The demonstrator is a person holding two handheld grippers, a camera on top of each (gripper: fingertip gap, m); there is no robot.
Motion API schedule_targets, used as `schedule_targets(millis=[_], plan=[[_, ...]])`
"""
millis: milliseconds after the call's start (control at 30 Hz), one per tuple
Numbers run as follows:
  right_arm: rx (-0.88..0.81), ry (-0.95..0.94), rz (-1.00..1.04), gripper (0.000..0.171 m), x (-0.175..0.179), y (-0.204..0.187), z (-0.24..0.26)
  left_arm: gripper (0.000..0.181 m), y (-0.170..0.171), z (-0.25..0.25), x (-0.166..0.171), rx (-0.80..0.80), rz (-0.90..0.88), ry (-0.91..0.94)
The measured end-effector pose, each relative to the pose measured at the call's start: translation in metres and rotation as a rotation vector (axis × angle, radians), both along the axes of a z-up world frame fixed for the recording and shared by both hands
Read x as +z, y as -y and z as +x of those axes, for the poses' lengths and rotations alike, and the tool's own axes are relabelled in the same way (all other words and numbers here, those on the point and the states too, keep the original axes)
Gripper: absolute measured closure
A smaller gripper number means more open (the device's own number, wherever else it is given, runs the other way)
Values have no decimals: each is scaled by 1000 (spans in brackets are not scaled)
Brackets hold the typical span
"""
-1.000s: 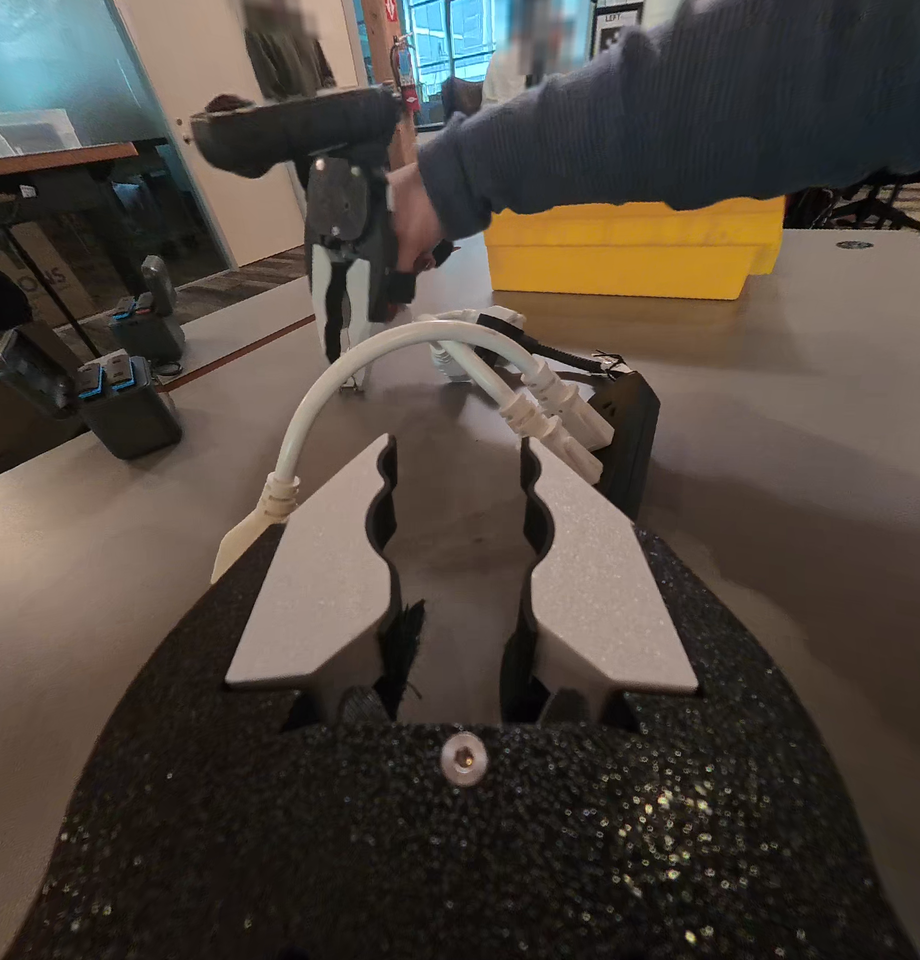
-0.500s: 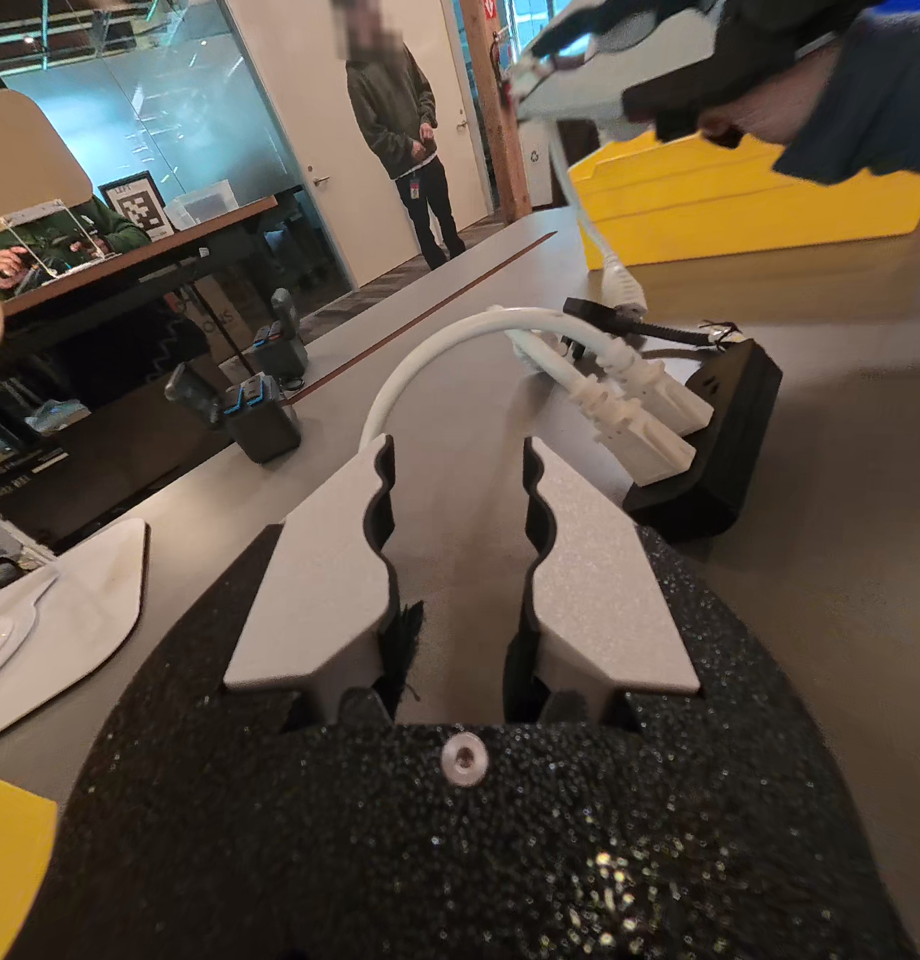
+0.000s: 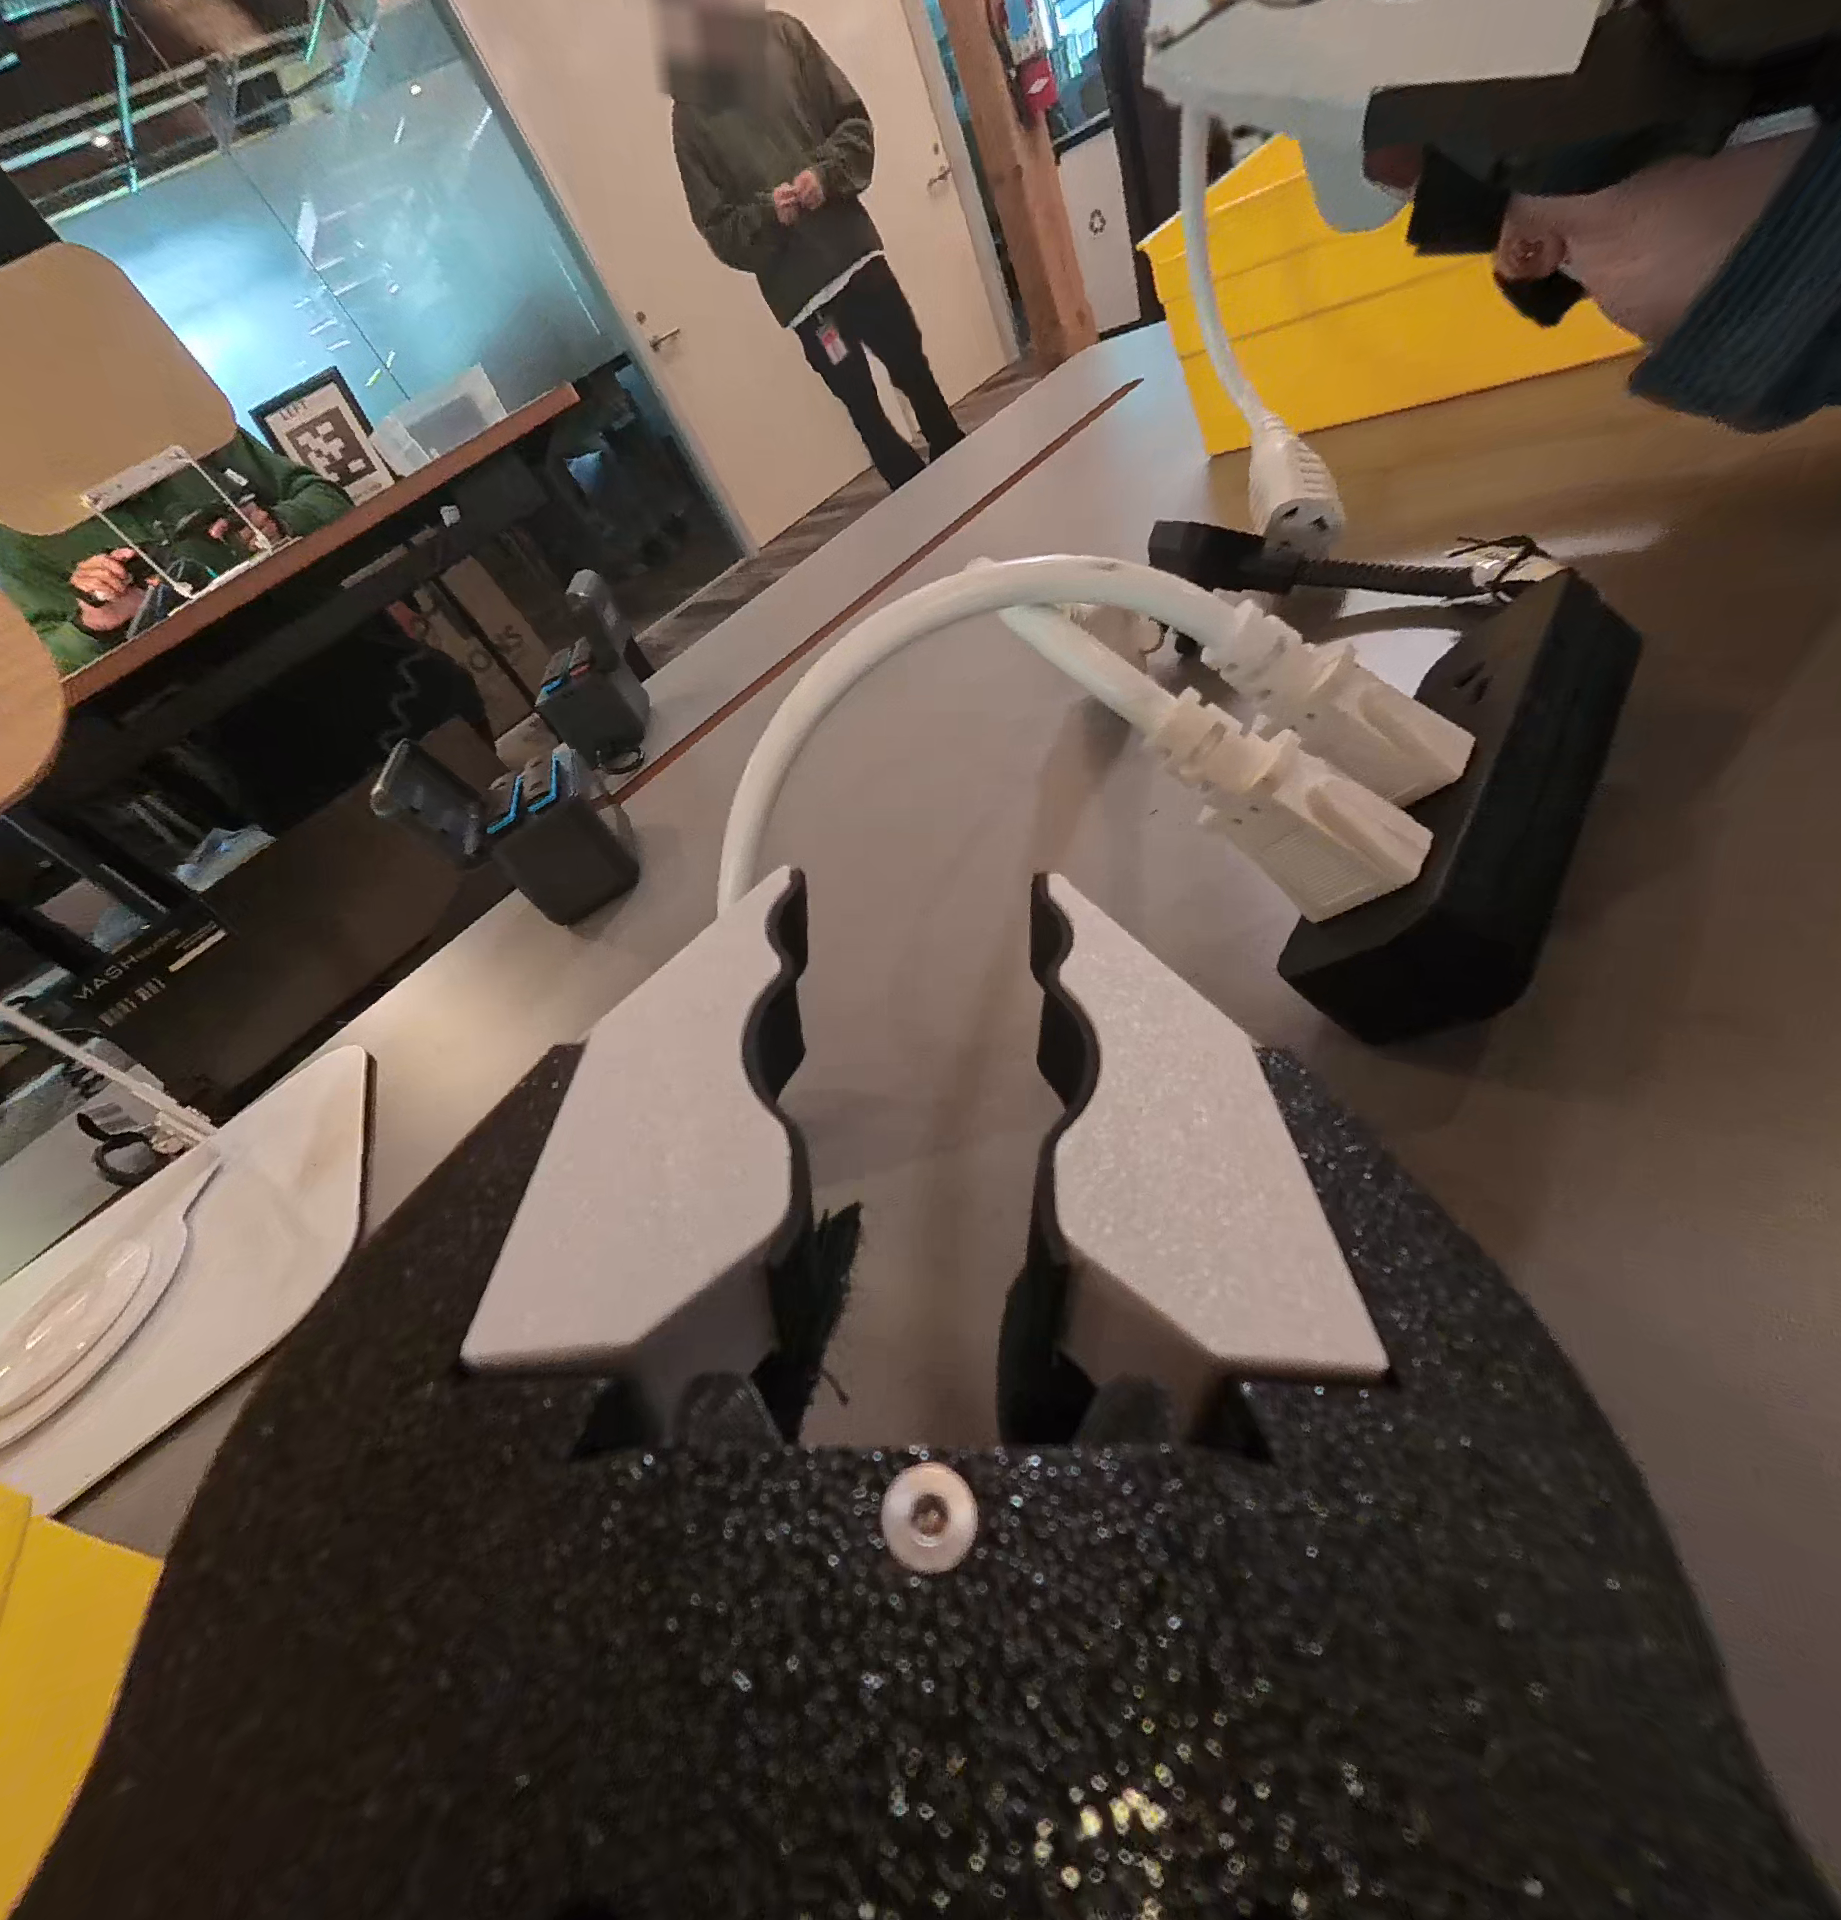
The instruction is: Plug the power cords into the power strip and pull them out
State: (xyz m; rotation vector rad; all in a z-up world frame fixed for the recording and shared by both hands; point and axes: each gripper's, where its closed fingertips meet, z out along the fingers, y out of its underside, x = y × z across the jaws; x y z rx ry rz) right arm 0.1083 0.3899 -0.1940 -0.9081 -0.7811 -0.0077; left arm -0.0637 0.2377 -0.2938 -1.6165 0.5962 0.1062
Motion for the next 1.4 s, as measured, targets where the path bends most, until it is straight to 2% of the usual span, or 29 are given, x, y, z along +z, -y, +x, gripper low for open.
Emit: schedule_targets(millis=[133, 233, 333, 433, 567, 667, 767, 900, 1000, 1167, 1267, 1400], plan=[[6, 63, 41, 147, -4, 3, -6, 135, 0, -4, 4, 35, 24, 8], [19, 59, 39, 147, -5, 4, -4, 111, -3, -23, 18, 163, 95, 37], [30, 16, 24, 147, 0, 4, 0, 104, -2, -29, 29, 216, 157, 30], [59, 5, 23, 147, 1, 9, -3, 108, 1, -12, 54, 184, 251, 64], [98, 17, 54, 148, 5, 21, -9, 113, 0, 52, 111, 33, 344, 89], [100, 35, 98, 148, 8, 26, -10, 97, -17, 111, 130, -136, 212, 210], [99, 74, 154, 148, 7, 32, -13, 109, -45, 143, 127, -205, 59, 270], [124, 136, 216, 147, 0, 41, -21, 116, -85, 155, 103, -206, -153, 293], [161, 152, 229, 147, -1, 46, -25, 119, -102, 156, 92, -227, -245, 309], [183, 160, 245, 147, 0, 49, -26, 125, -108, 167, 90, -394, -354, 370], [184, 163, 246, 147, -1, 49, -26, 123, -114, 167, 84, -407, -405, 371], [178, 163, 245, 147, 0, 47, -25, 136, -119, 170, 82, -422, -405, 350]])
